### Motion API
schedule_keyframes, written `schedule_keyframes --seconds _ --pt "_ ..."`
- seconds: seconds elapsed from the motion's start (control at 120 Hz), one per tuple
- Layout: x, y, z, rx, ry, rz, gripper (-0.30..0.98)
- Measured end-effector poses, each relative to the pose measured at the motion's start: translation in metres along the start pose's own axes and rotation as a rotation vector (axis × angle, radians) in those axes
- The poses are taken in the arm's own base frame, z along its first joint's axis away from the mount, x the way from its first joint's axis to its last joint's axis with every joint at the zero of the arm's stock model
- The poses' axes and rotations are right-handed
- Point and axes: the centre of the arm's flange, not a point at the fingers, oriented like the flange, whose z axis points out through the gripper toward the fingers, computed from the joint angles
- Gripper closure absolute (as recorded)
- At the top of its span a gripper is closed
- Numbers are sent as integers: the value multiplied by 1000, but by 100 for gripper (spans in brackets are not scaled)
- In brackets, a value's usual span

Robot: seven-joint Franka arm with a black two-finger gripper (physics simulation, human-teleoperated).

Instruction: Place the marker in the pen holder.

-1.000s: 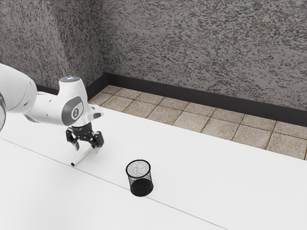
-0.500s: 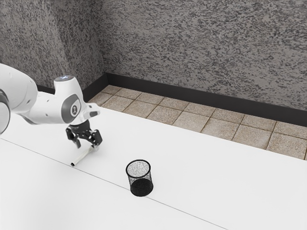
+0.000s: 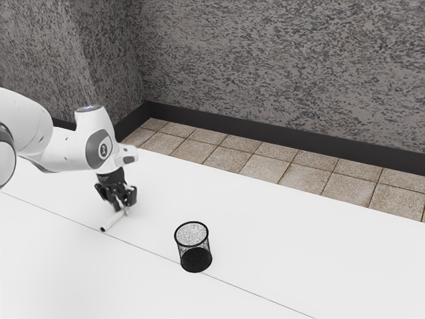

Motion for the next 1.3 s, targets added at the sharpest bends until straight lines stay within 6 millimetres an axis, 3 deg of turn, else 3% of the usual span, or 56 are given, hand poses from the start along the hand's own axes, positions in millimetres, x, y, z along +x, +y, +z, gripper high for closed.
schedule_keyframes --seconds 0.333,0.4,0.517,0.583,0.633,0.867,0.95,1.0,1.083,1.125,1.233,1.3 --pt "-4 -2 4 -27 -29 9 71" --pt "-2 11 -19 -24 8 36 74" --pt "-12 64 -94 15 111 157 77" --pt "-25 108 -133 61 164 251 78" --pt "-37 144 -151 98 192 322 78" --pt "-82 289 -147 178 365 567 79" --pt "-105 325 -146 158 461 620 79" --pt "-110 317 -148 147 510 591 79" --pt "-100 240 -160 156 580 414 79" --pt "-99 219 -163 154 608 355 79" --pt "-102 229 -163 121 658 329 79" --pt "-98 233 -151 99 665 311 79"
